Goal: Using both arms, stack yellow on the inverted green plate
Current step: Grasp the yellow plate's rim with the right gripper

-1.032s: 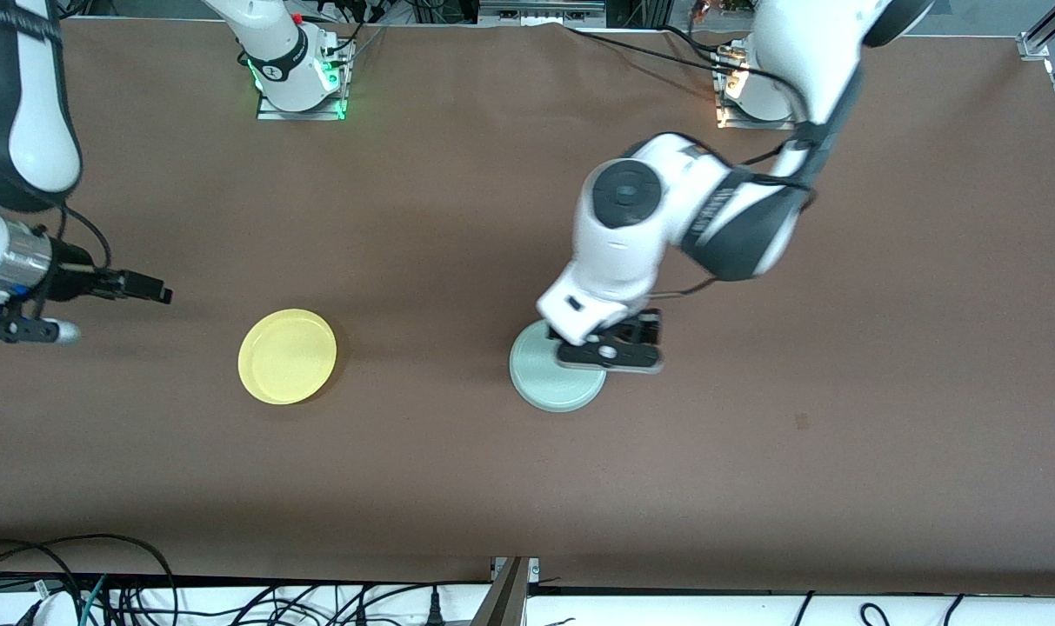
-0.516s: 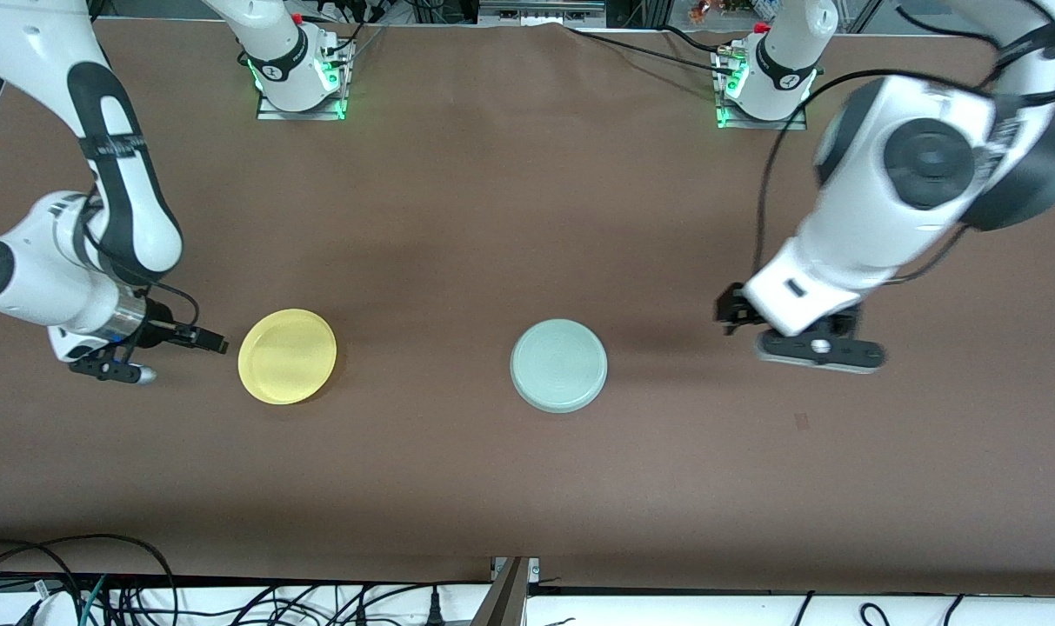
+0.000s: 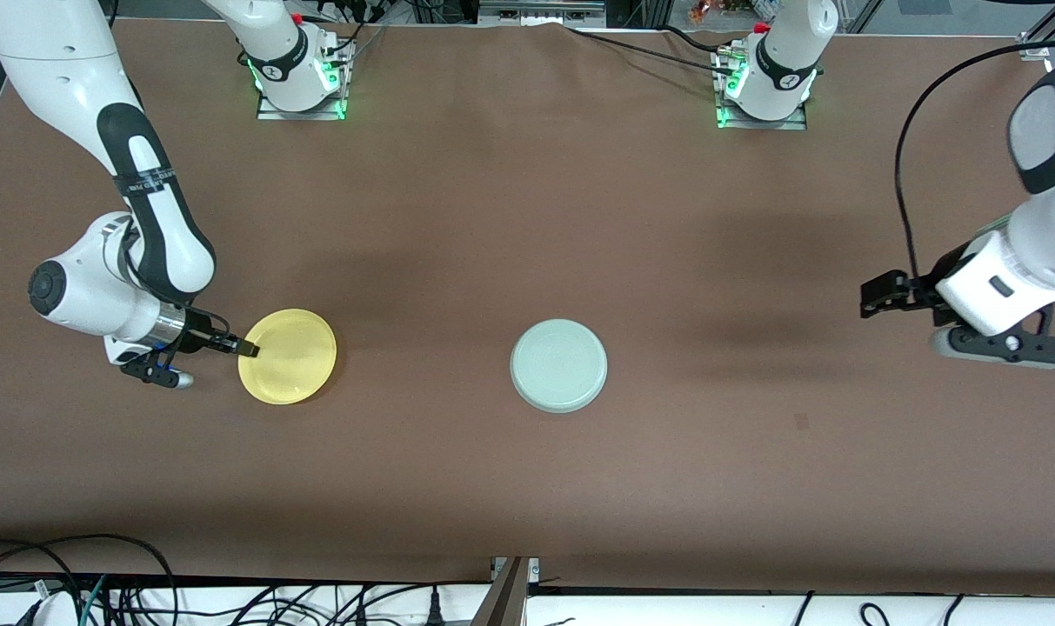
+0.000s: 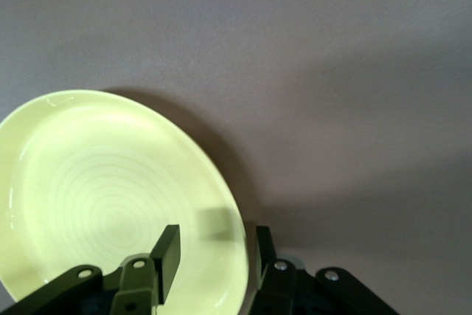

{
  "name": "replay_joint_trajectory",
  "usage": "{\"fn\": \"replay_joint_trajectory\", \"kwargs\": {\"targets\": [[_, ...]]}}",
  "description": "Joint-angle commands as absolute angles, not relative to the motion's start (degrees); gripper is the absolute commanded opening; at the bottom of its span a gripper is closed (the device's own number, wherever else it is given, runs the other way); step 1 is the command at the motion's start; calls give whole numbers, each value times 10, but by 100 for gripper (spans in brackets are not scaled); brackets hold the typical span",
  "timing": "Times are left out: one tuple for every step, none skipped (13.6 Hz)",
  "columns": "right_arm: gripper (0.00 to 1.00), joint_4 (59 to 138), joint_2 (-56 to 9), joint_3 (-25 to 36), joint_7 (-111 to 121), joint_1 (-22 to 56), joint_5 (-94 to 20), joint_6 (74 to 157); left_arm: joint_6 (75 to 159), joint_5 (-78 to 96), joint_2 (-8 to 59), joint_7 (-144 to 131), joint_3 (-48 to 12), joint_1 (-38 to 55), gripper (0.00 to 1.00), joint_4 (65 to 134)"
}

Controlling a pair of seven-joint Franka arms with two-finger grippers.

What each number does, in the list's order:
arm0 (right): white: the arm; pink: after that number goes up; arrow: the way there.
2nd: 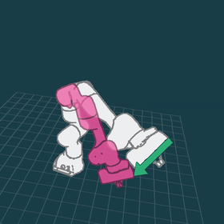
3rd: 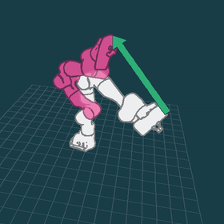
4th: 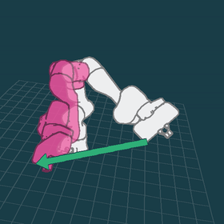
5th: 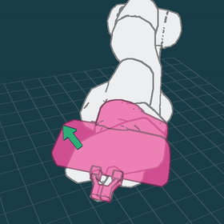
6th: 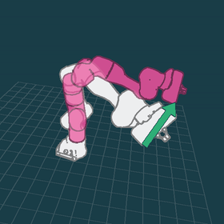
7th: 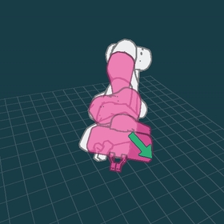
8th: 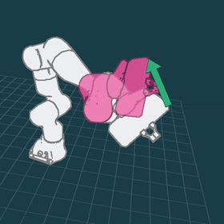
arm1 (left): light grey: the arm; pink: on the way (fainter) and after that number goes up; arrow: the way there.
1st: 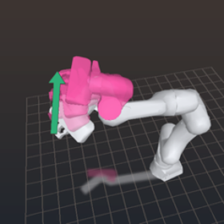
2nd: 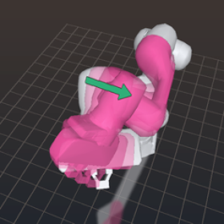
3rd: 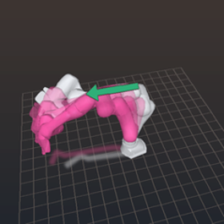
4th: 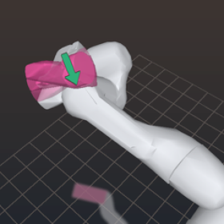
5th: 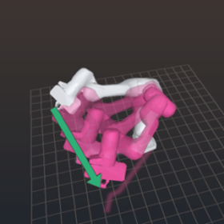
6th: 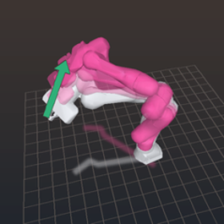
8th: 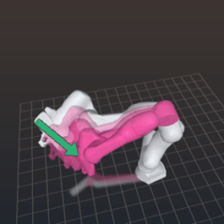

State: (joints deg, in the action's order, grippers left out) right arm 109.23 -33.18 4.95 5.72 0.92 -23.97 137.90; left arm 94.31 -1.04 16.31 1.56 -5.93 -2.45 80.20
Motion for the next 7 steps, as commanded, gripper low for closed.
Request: {"fn": "replay_joint_trajectory", "kwargs": {"targets": [[6,1097,-332,45,78,6,-258,1388,942,4,100,25,-60,-38,100,878],[3,1097,-332,45,77,6,-258,1387,942,4,90,21,-60,-40,100,894],[0,1097,-332,45,77,6,-258,1387,941,3,87,19,-60,-40,100,897],[0,1096,-330,45,76,6,-258,1383,941,3,93,18,-60,-40,100,894],[0,1096,-322,43,71,6,-258,1378,941,2,101,18,-60,-40,100,888],[0,1094,-307,37,69,6,-258,1367,941,2,106,19,-60,-41,100,882],[0,1089,-289,26,56,6,-258,1341,941,-1,113,19,-60,-42,100,875]]}}
